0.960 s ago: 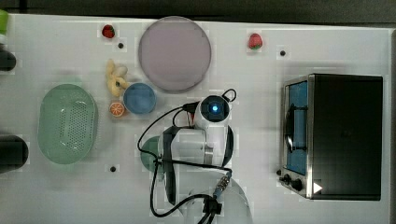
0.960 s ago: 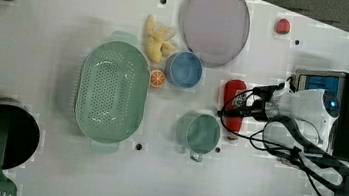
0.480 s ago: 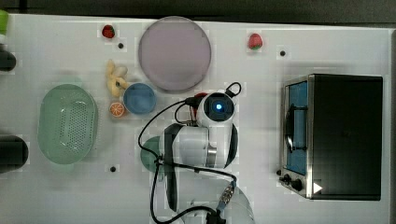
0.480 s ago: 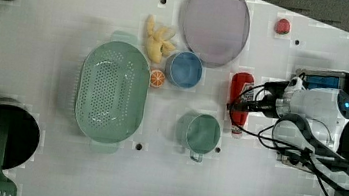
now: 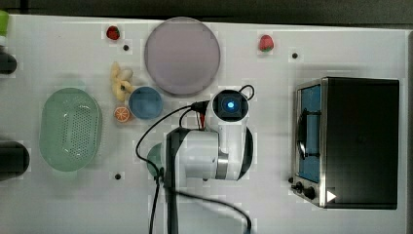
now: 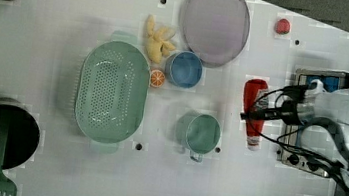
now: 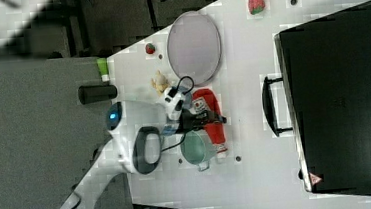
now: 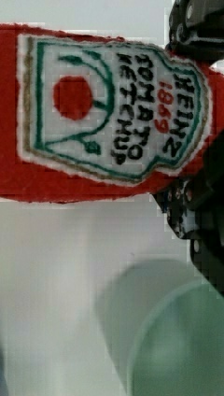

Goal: Pick ketchup from table and place on plate.

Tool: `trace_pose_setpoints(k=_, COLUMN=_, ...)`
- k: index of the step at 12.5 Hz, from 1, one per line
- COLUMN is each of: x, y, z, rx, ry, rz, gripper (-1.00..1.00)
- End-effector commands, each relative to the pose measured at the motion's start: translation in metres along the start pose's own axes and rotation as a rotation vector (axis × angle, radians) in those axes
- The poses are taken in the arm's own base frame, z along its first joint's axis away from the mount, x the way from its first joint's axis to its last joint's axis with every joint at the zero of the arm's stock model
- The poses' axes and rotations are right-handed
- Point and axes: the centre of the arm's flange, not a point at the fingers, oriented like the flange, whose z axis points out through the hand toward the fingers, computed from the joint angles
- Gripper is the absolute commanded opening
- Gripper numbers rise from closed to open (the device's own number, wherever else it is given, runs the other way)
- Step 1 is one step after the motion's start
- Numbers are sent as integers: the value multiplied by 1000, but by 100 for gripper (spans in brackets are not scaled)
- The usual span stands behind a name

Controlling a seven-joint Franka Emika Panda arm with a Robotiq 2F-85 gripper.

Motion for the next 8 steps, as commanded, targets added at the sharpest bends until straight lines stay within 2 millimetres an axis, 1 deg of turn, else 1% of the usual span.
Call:
trace_pose_setpoints(k=1, x=0, y=-19, z=-94, rx=-23, ry=62, rz=-13, gripper=27)
trace_pose_setpoints(k=2, x=-3, y=-26, z=-111, rx=-19, ry=35, rz=8, gripper=27)
trace_pose_setpoints(k=4, x=-3, y=-39, z=-139, rx=-13, ry=-22, rz=60, gripper=27)
trace_pose_setpoints(k=6, x=9, y=-49, z=-167, rx=-16, ry=-18, rz=102, gripper=27)
trace_pose_setpoints(k=8, x=30, y=-54, z=-190, rx=-18, ry=33, rz=117, gripper=27)
